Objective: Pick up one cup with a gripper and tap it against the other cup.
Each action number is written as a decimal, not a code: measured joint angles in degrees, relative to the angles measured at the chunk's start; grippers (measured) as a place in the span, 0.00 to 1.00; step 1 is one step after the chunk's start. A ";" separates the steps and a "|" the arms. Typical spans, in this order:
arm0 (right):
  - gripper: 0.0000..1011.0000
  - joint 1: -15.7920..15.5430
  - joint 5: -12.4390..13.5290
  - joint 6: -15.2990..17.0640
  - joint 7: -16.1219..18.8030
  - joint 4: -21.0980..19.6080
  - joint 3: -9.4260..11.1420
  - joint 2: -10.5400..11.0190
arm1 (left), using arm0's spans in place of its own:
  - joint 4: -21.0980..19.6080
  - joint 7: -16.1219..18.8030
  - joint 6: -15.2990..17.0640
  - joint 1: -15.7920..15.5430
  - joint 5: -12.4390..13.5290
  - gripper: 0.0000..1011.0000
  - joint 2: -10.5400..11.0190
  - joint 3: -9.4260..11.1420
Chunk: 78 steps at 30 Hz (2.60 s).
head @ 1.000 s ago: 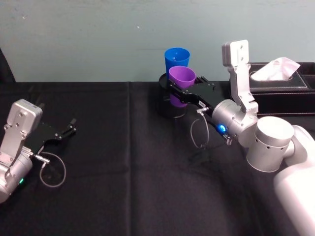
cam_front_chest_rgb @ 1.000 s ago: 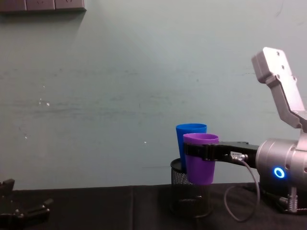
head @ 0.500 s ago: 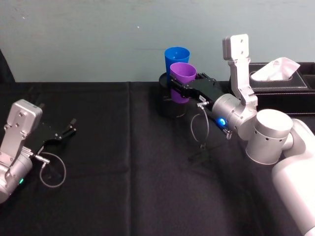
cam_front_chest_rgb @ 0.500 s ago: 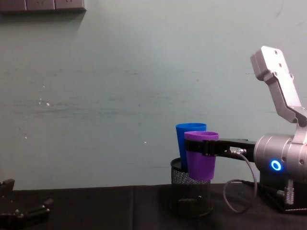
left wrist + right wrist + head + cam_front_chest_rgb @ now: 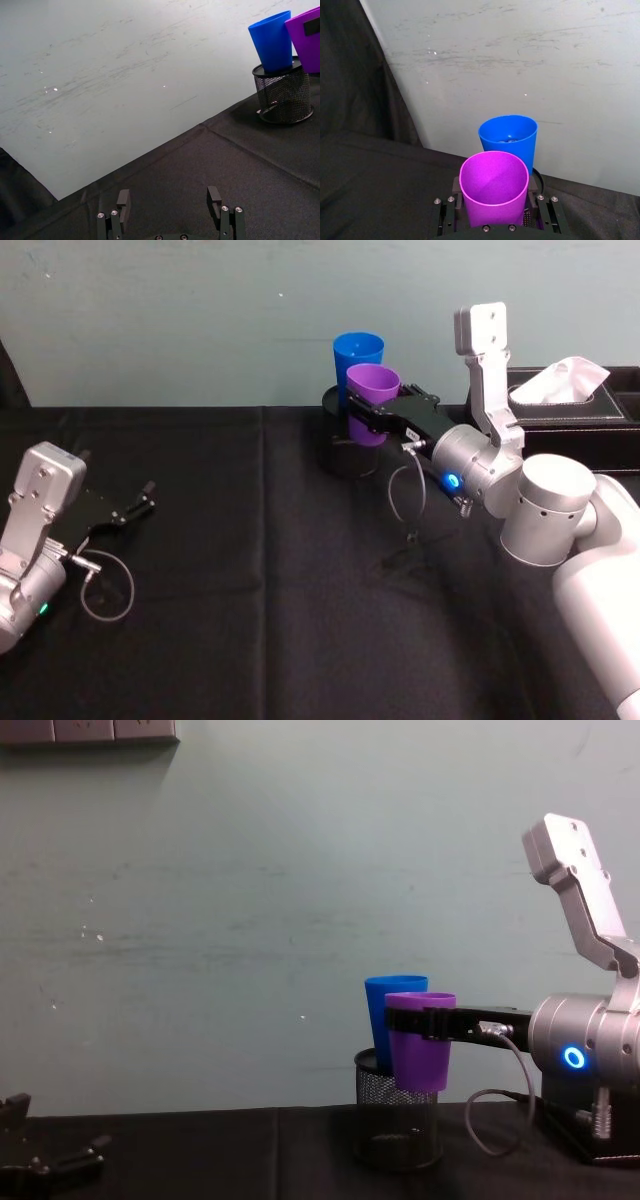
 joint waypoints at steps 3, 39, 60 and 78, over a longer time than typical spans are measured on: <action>0.72 0.00 0.02 0.00 0.01 0.00 0.00 0.00 | 0.00 0.00 0.00 0.00 0.00 0.99 0.00 0.00; 0.72 -0.07 0.03 -0.09 0.01 -0.01 0.00 0.01 | 0.00 0.00 0.00 -0.01 0.00 0.99 0.00 -0.01; 0.72 -0.07 0.03 -0.08 0.01 -0.01 0.00 0.00 | 0.00 0.00 0.00 0.00 0.00 0.99 0.00 0.00; 0.72 -0.07 0.03 -0.08 0.01 -0.01 0.00 0.01 | 0.00 0.00 0.00 0.00 0.00 0.99 0.00 0.00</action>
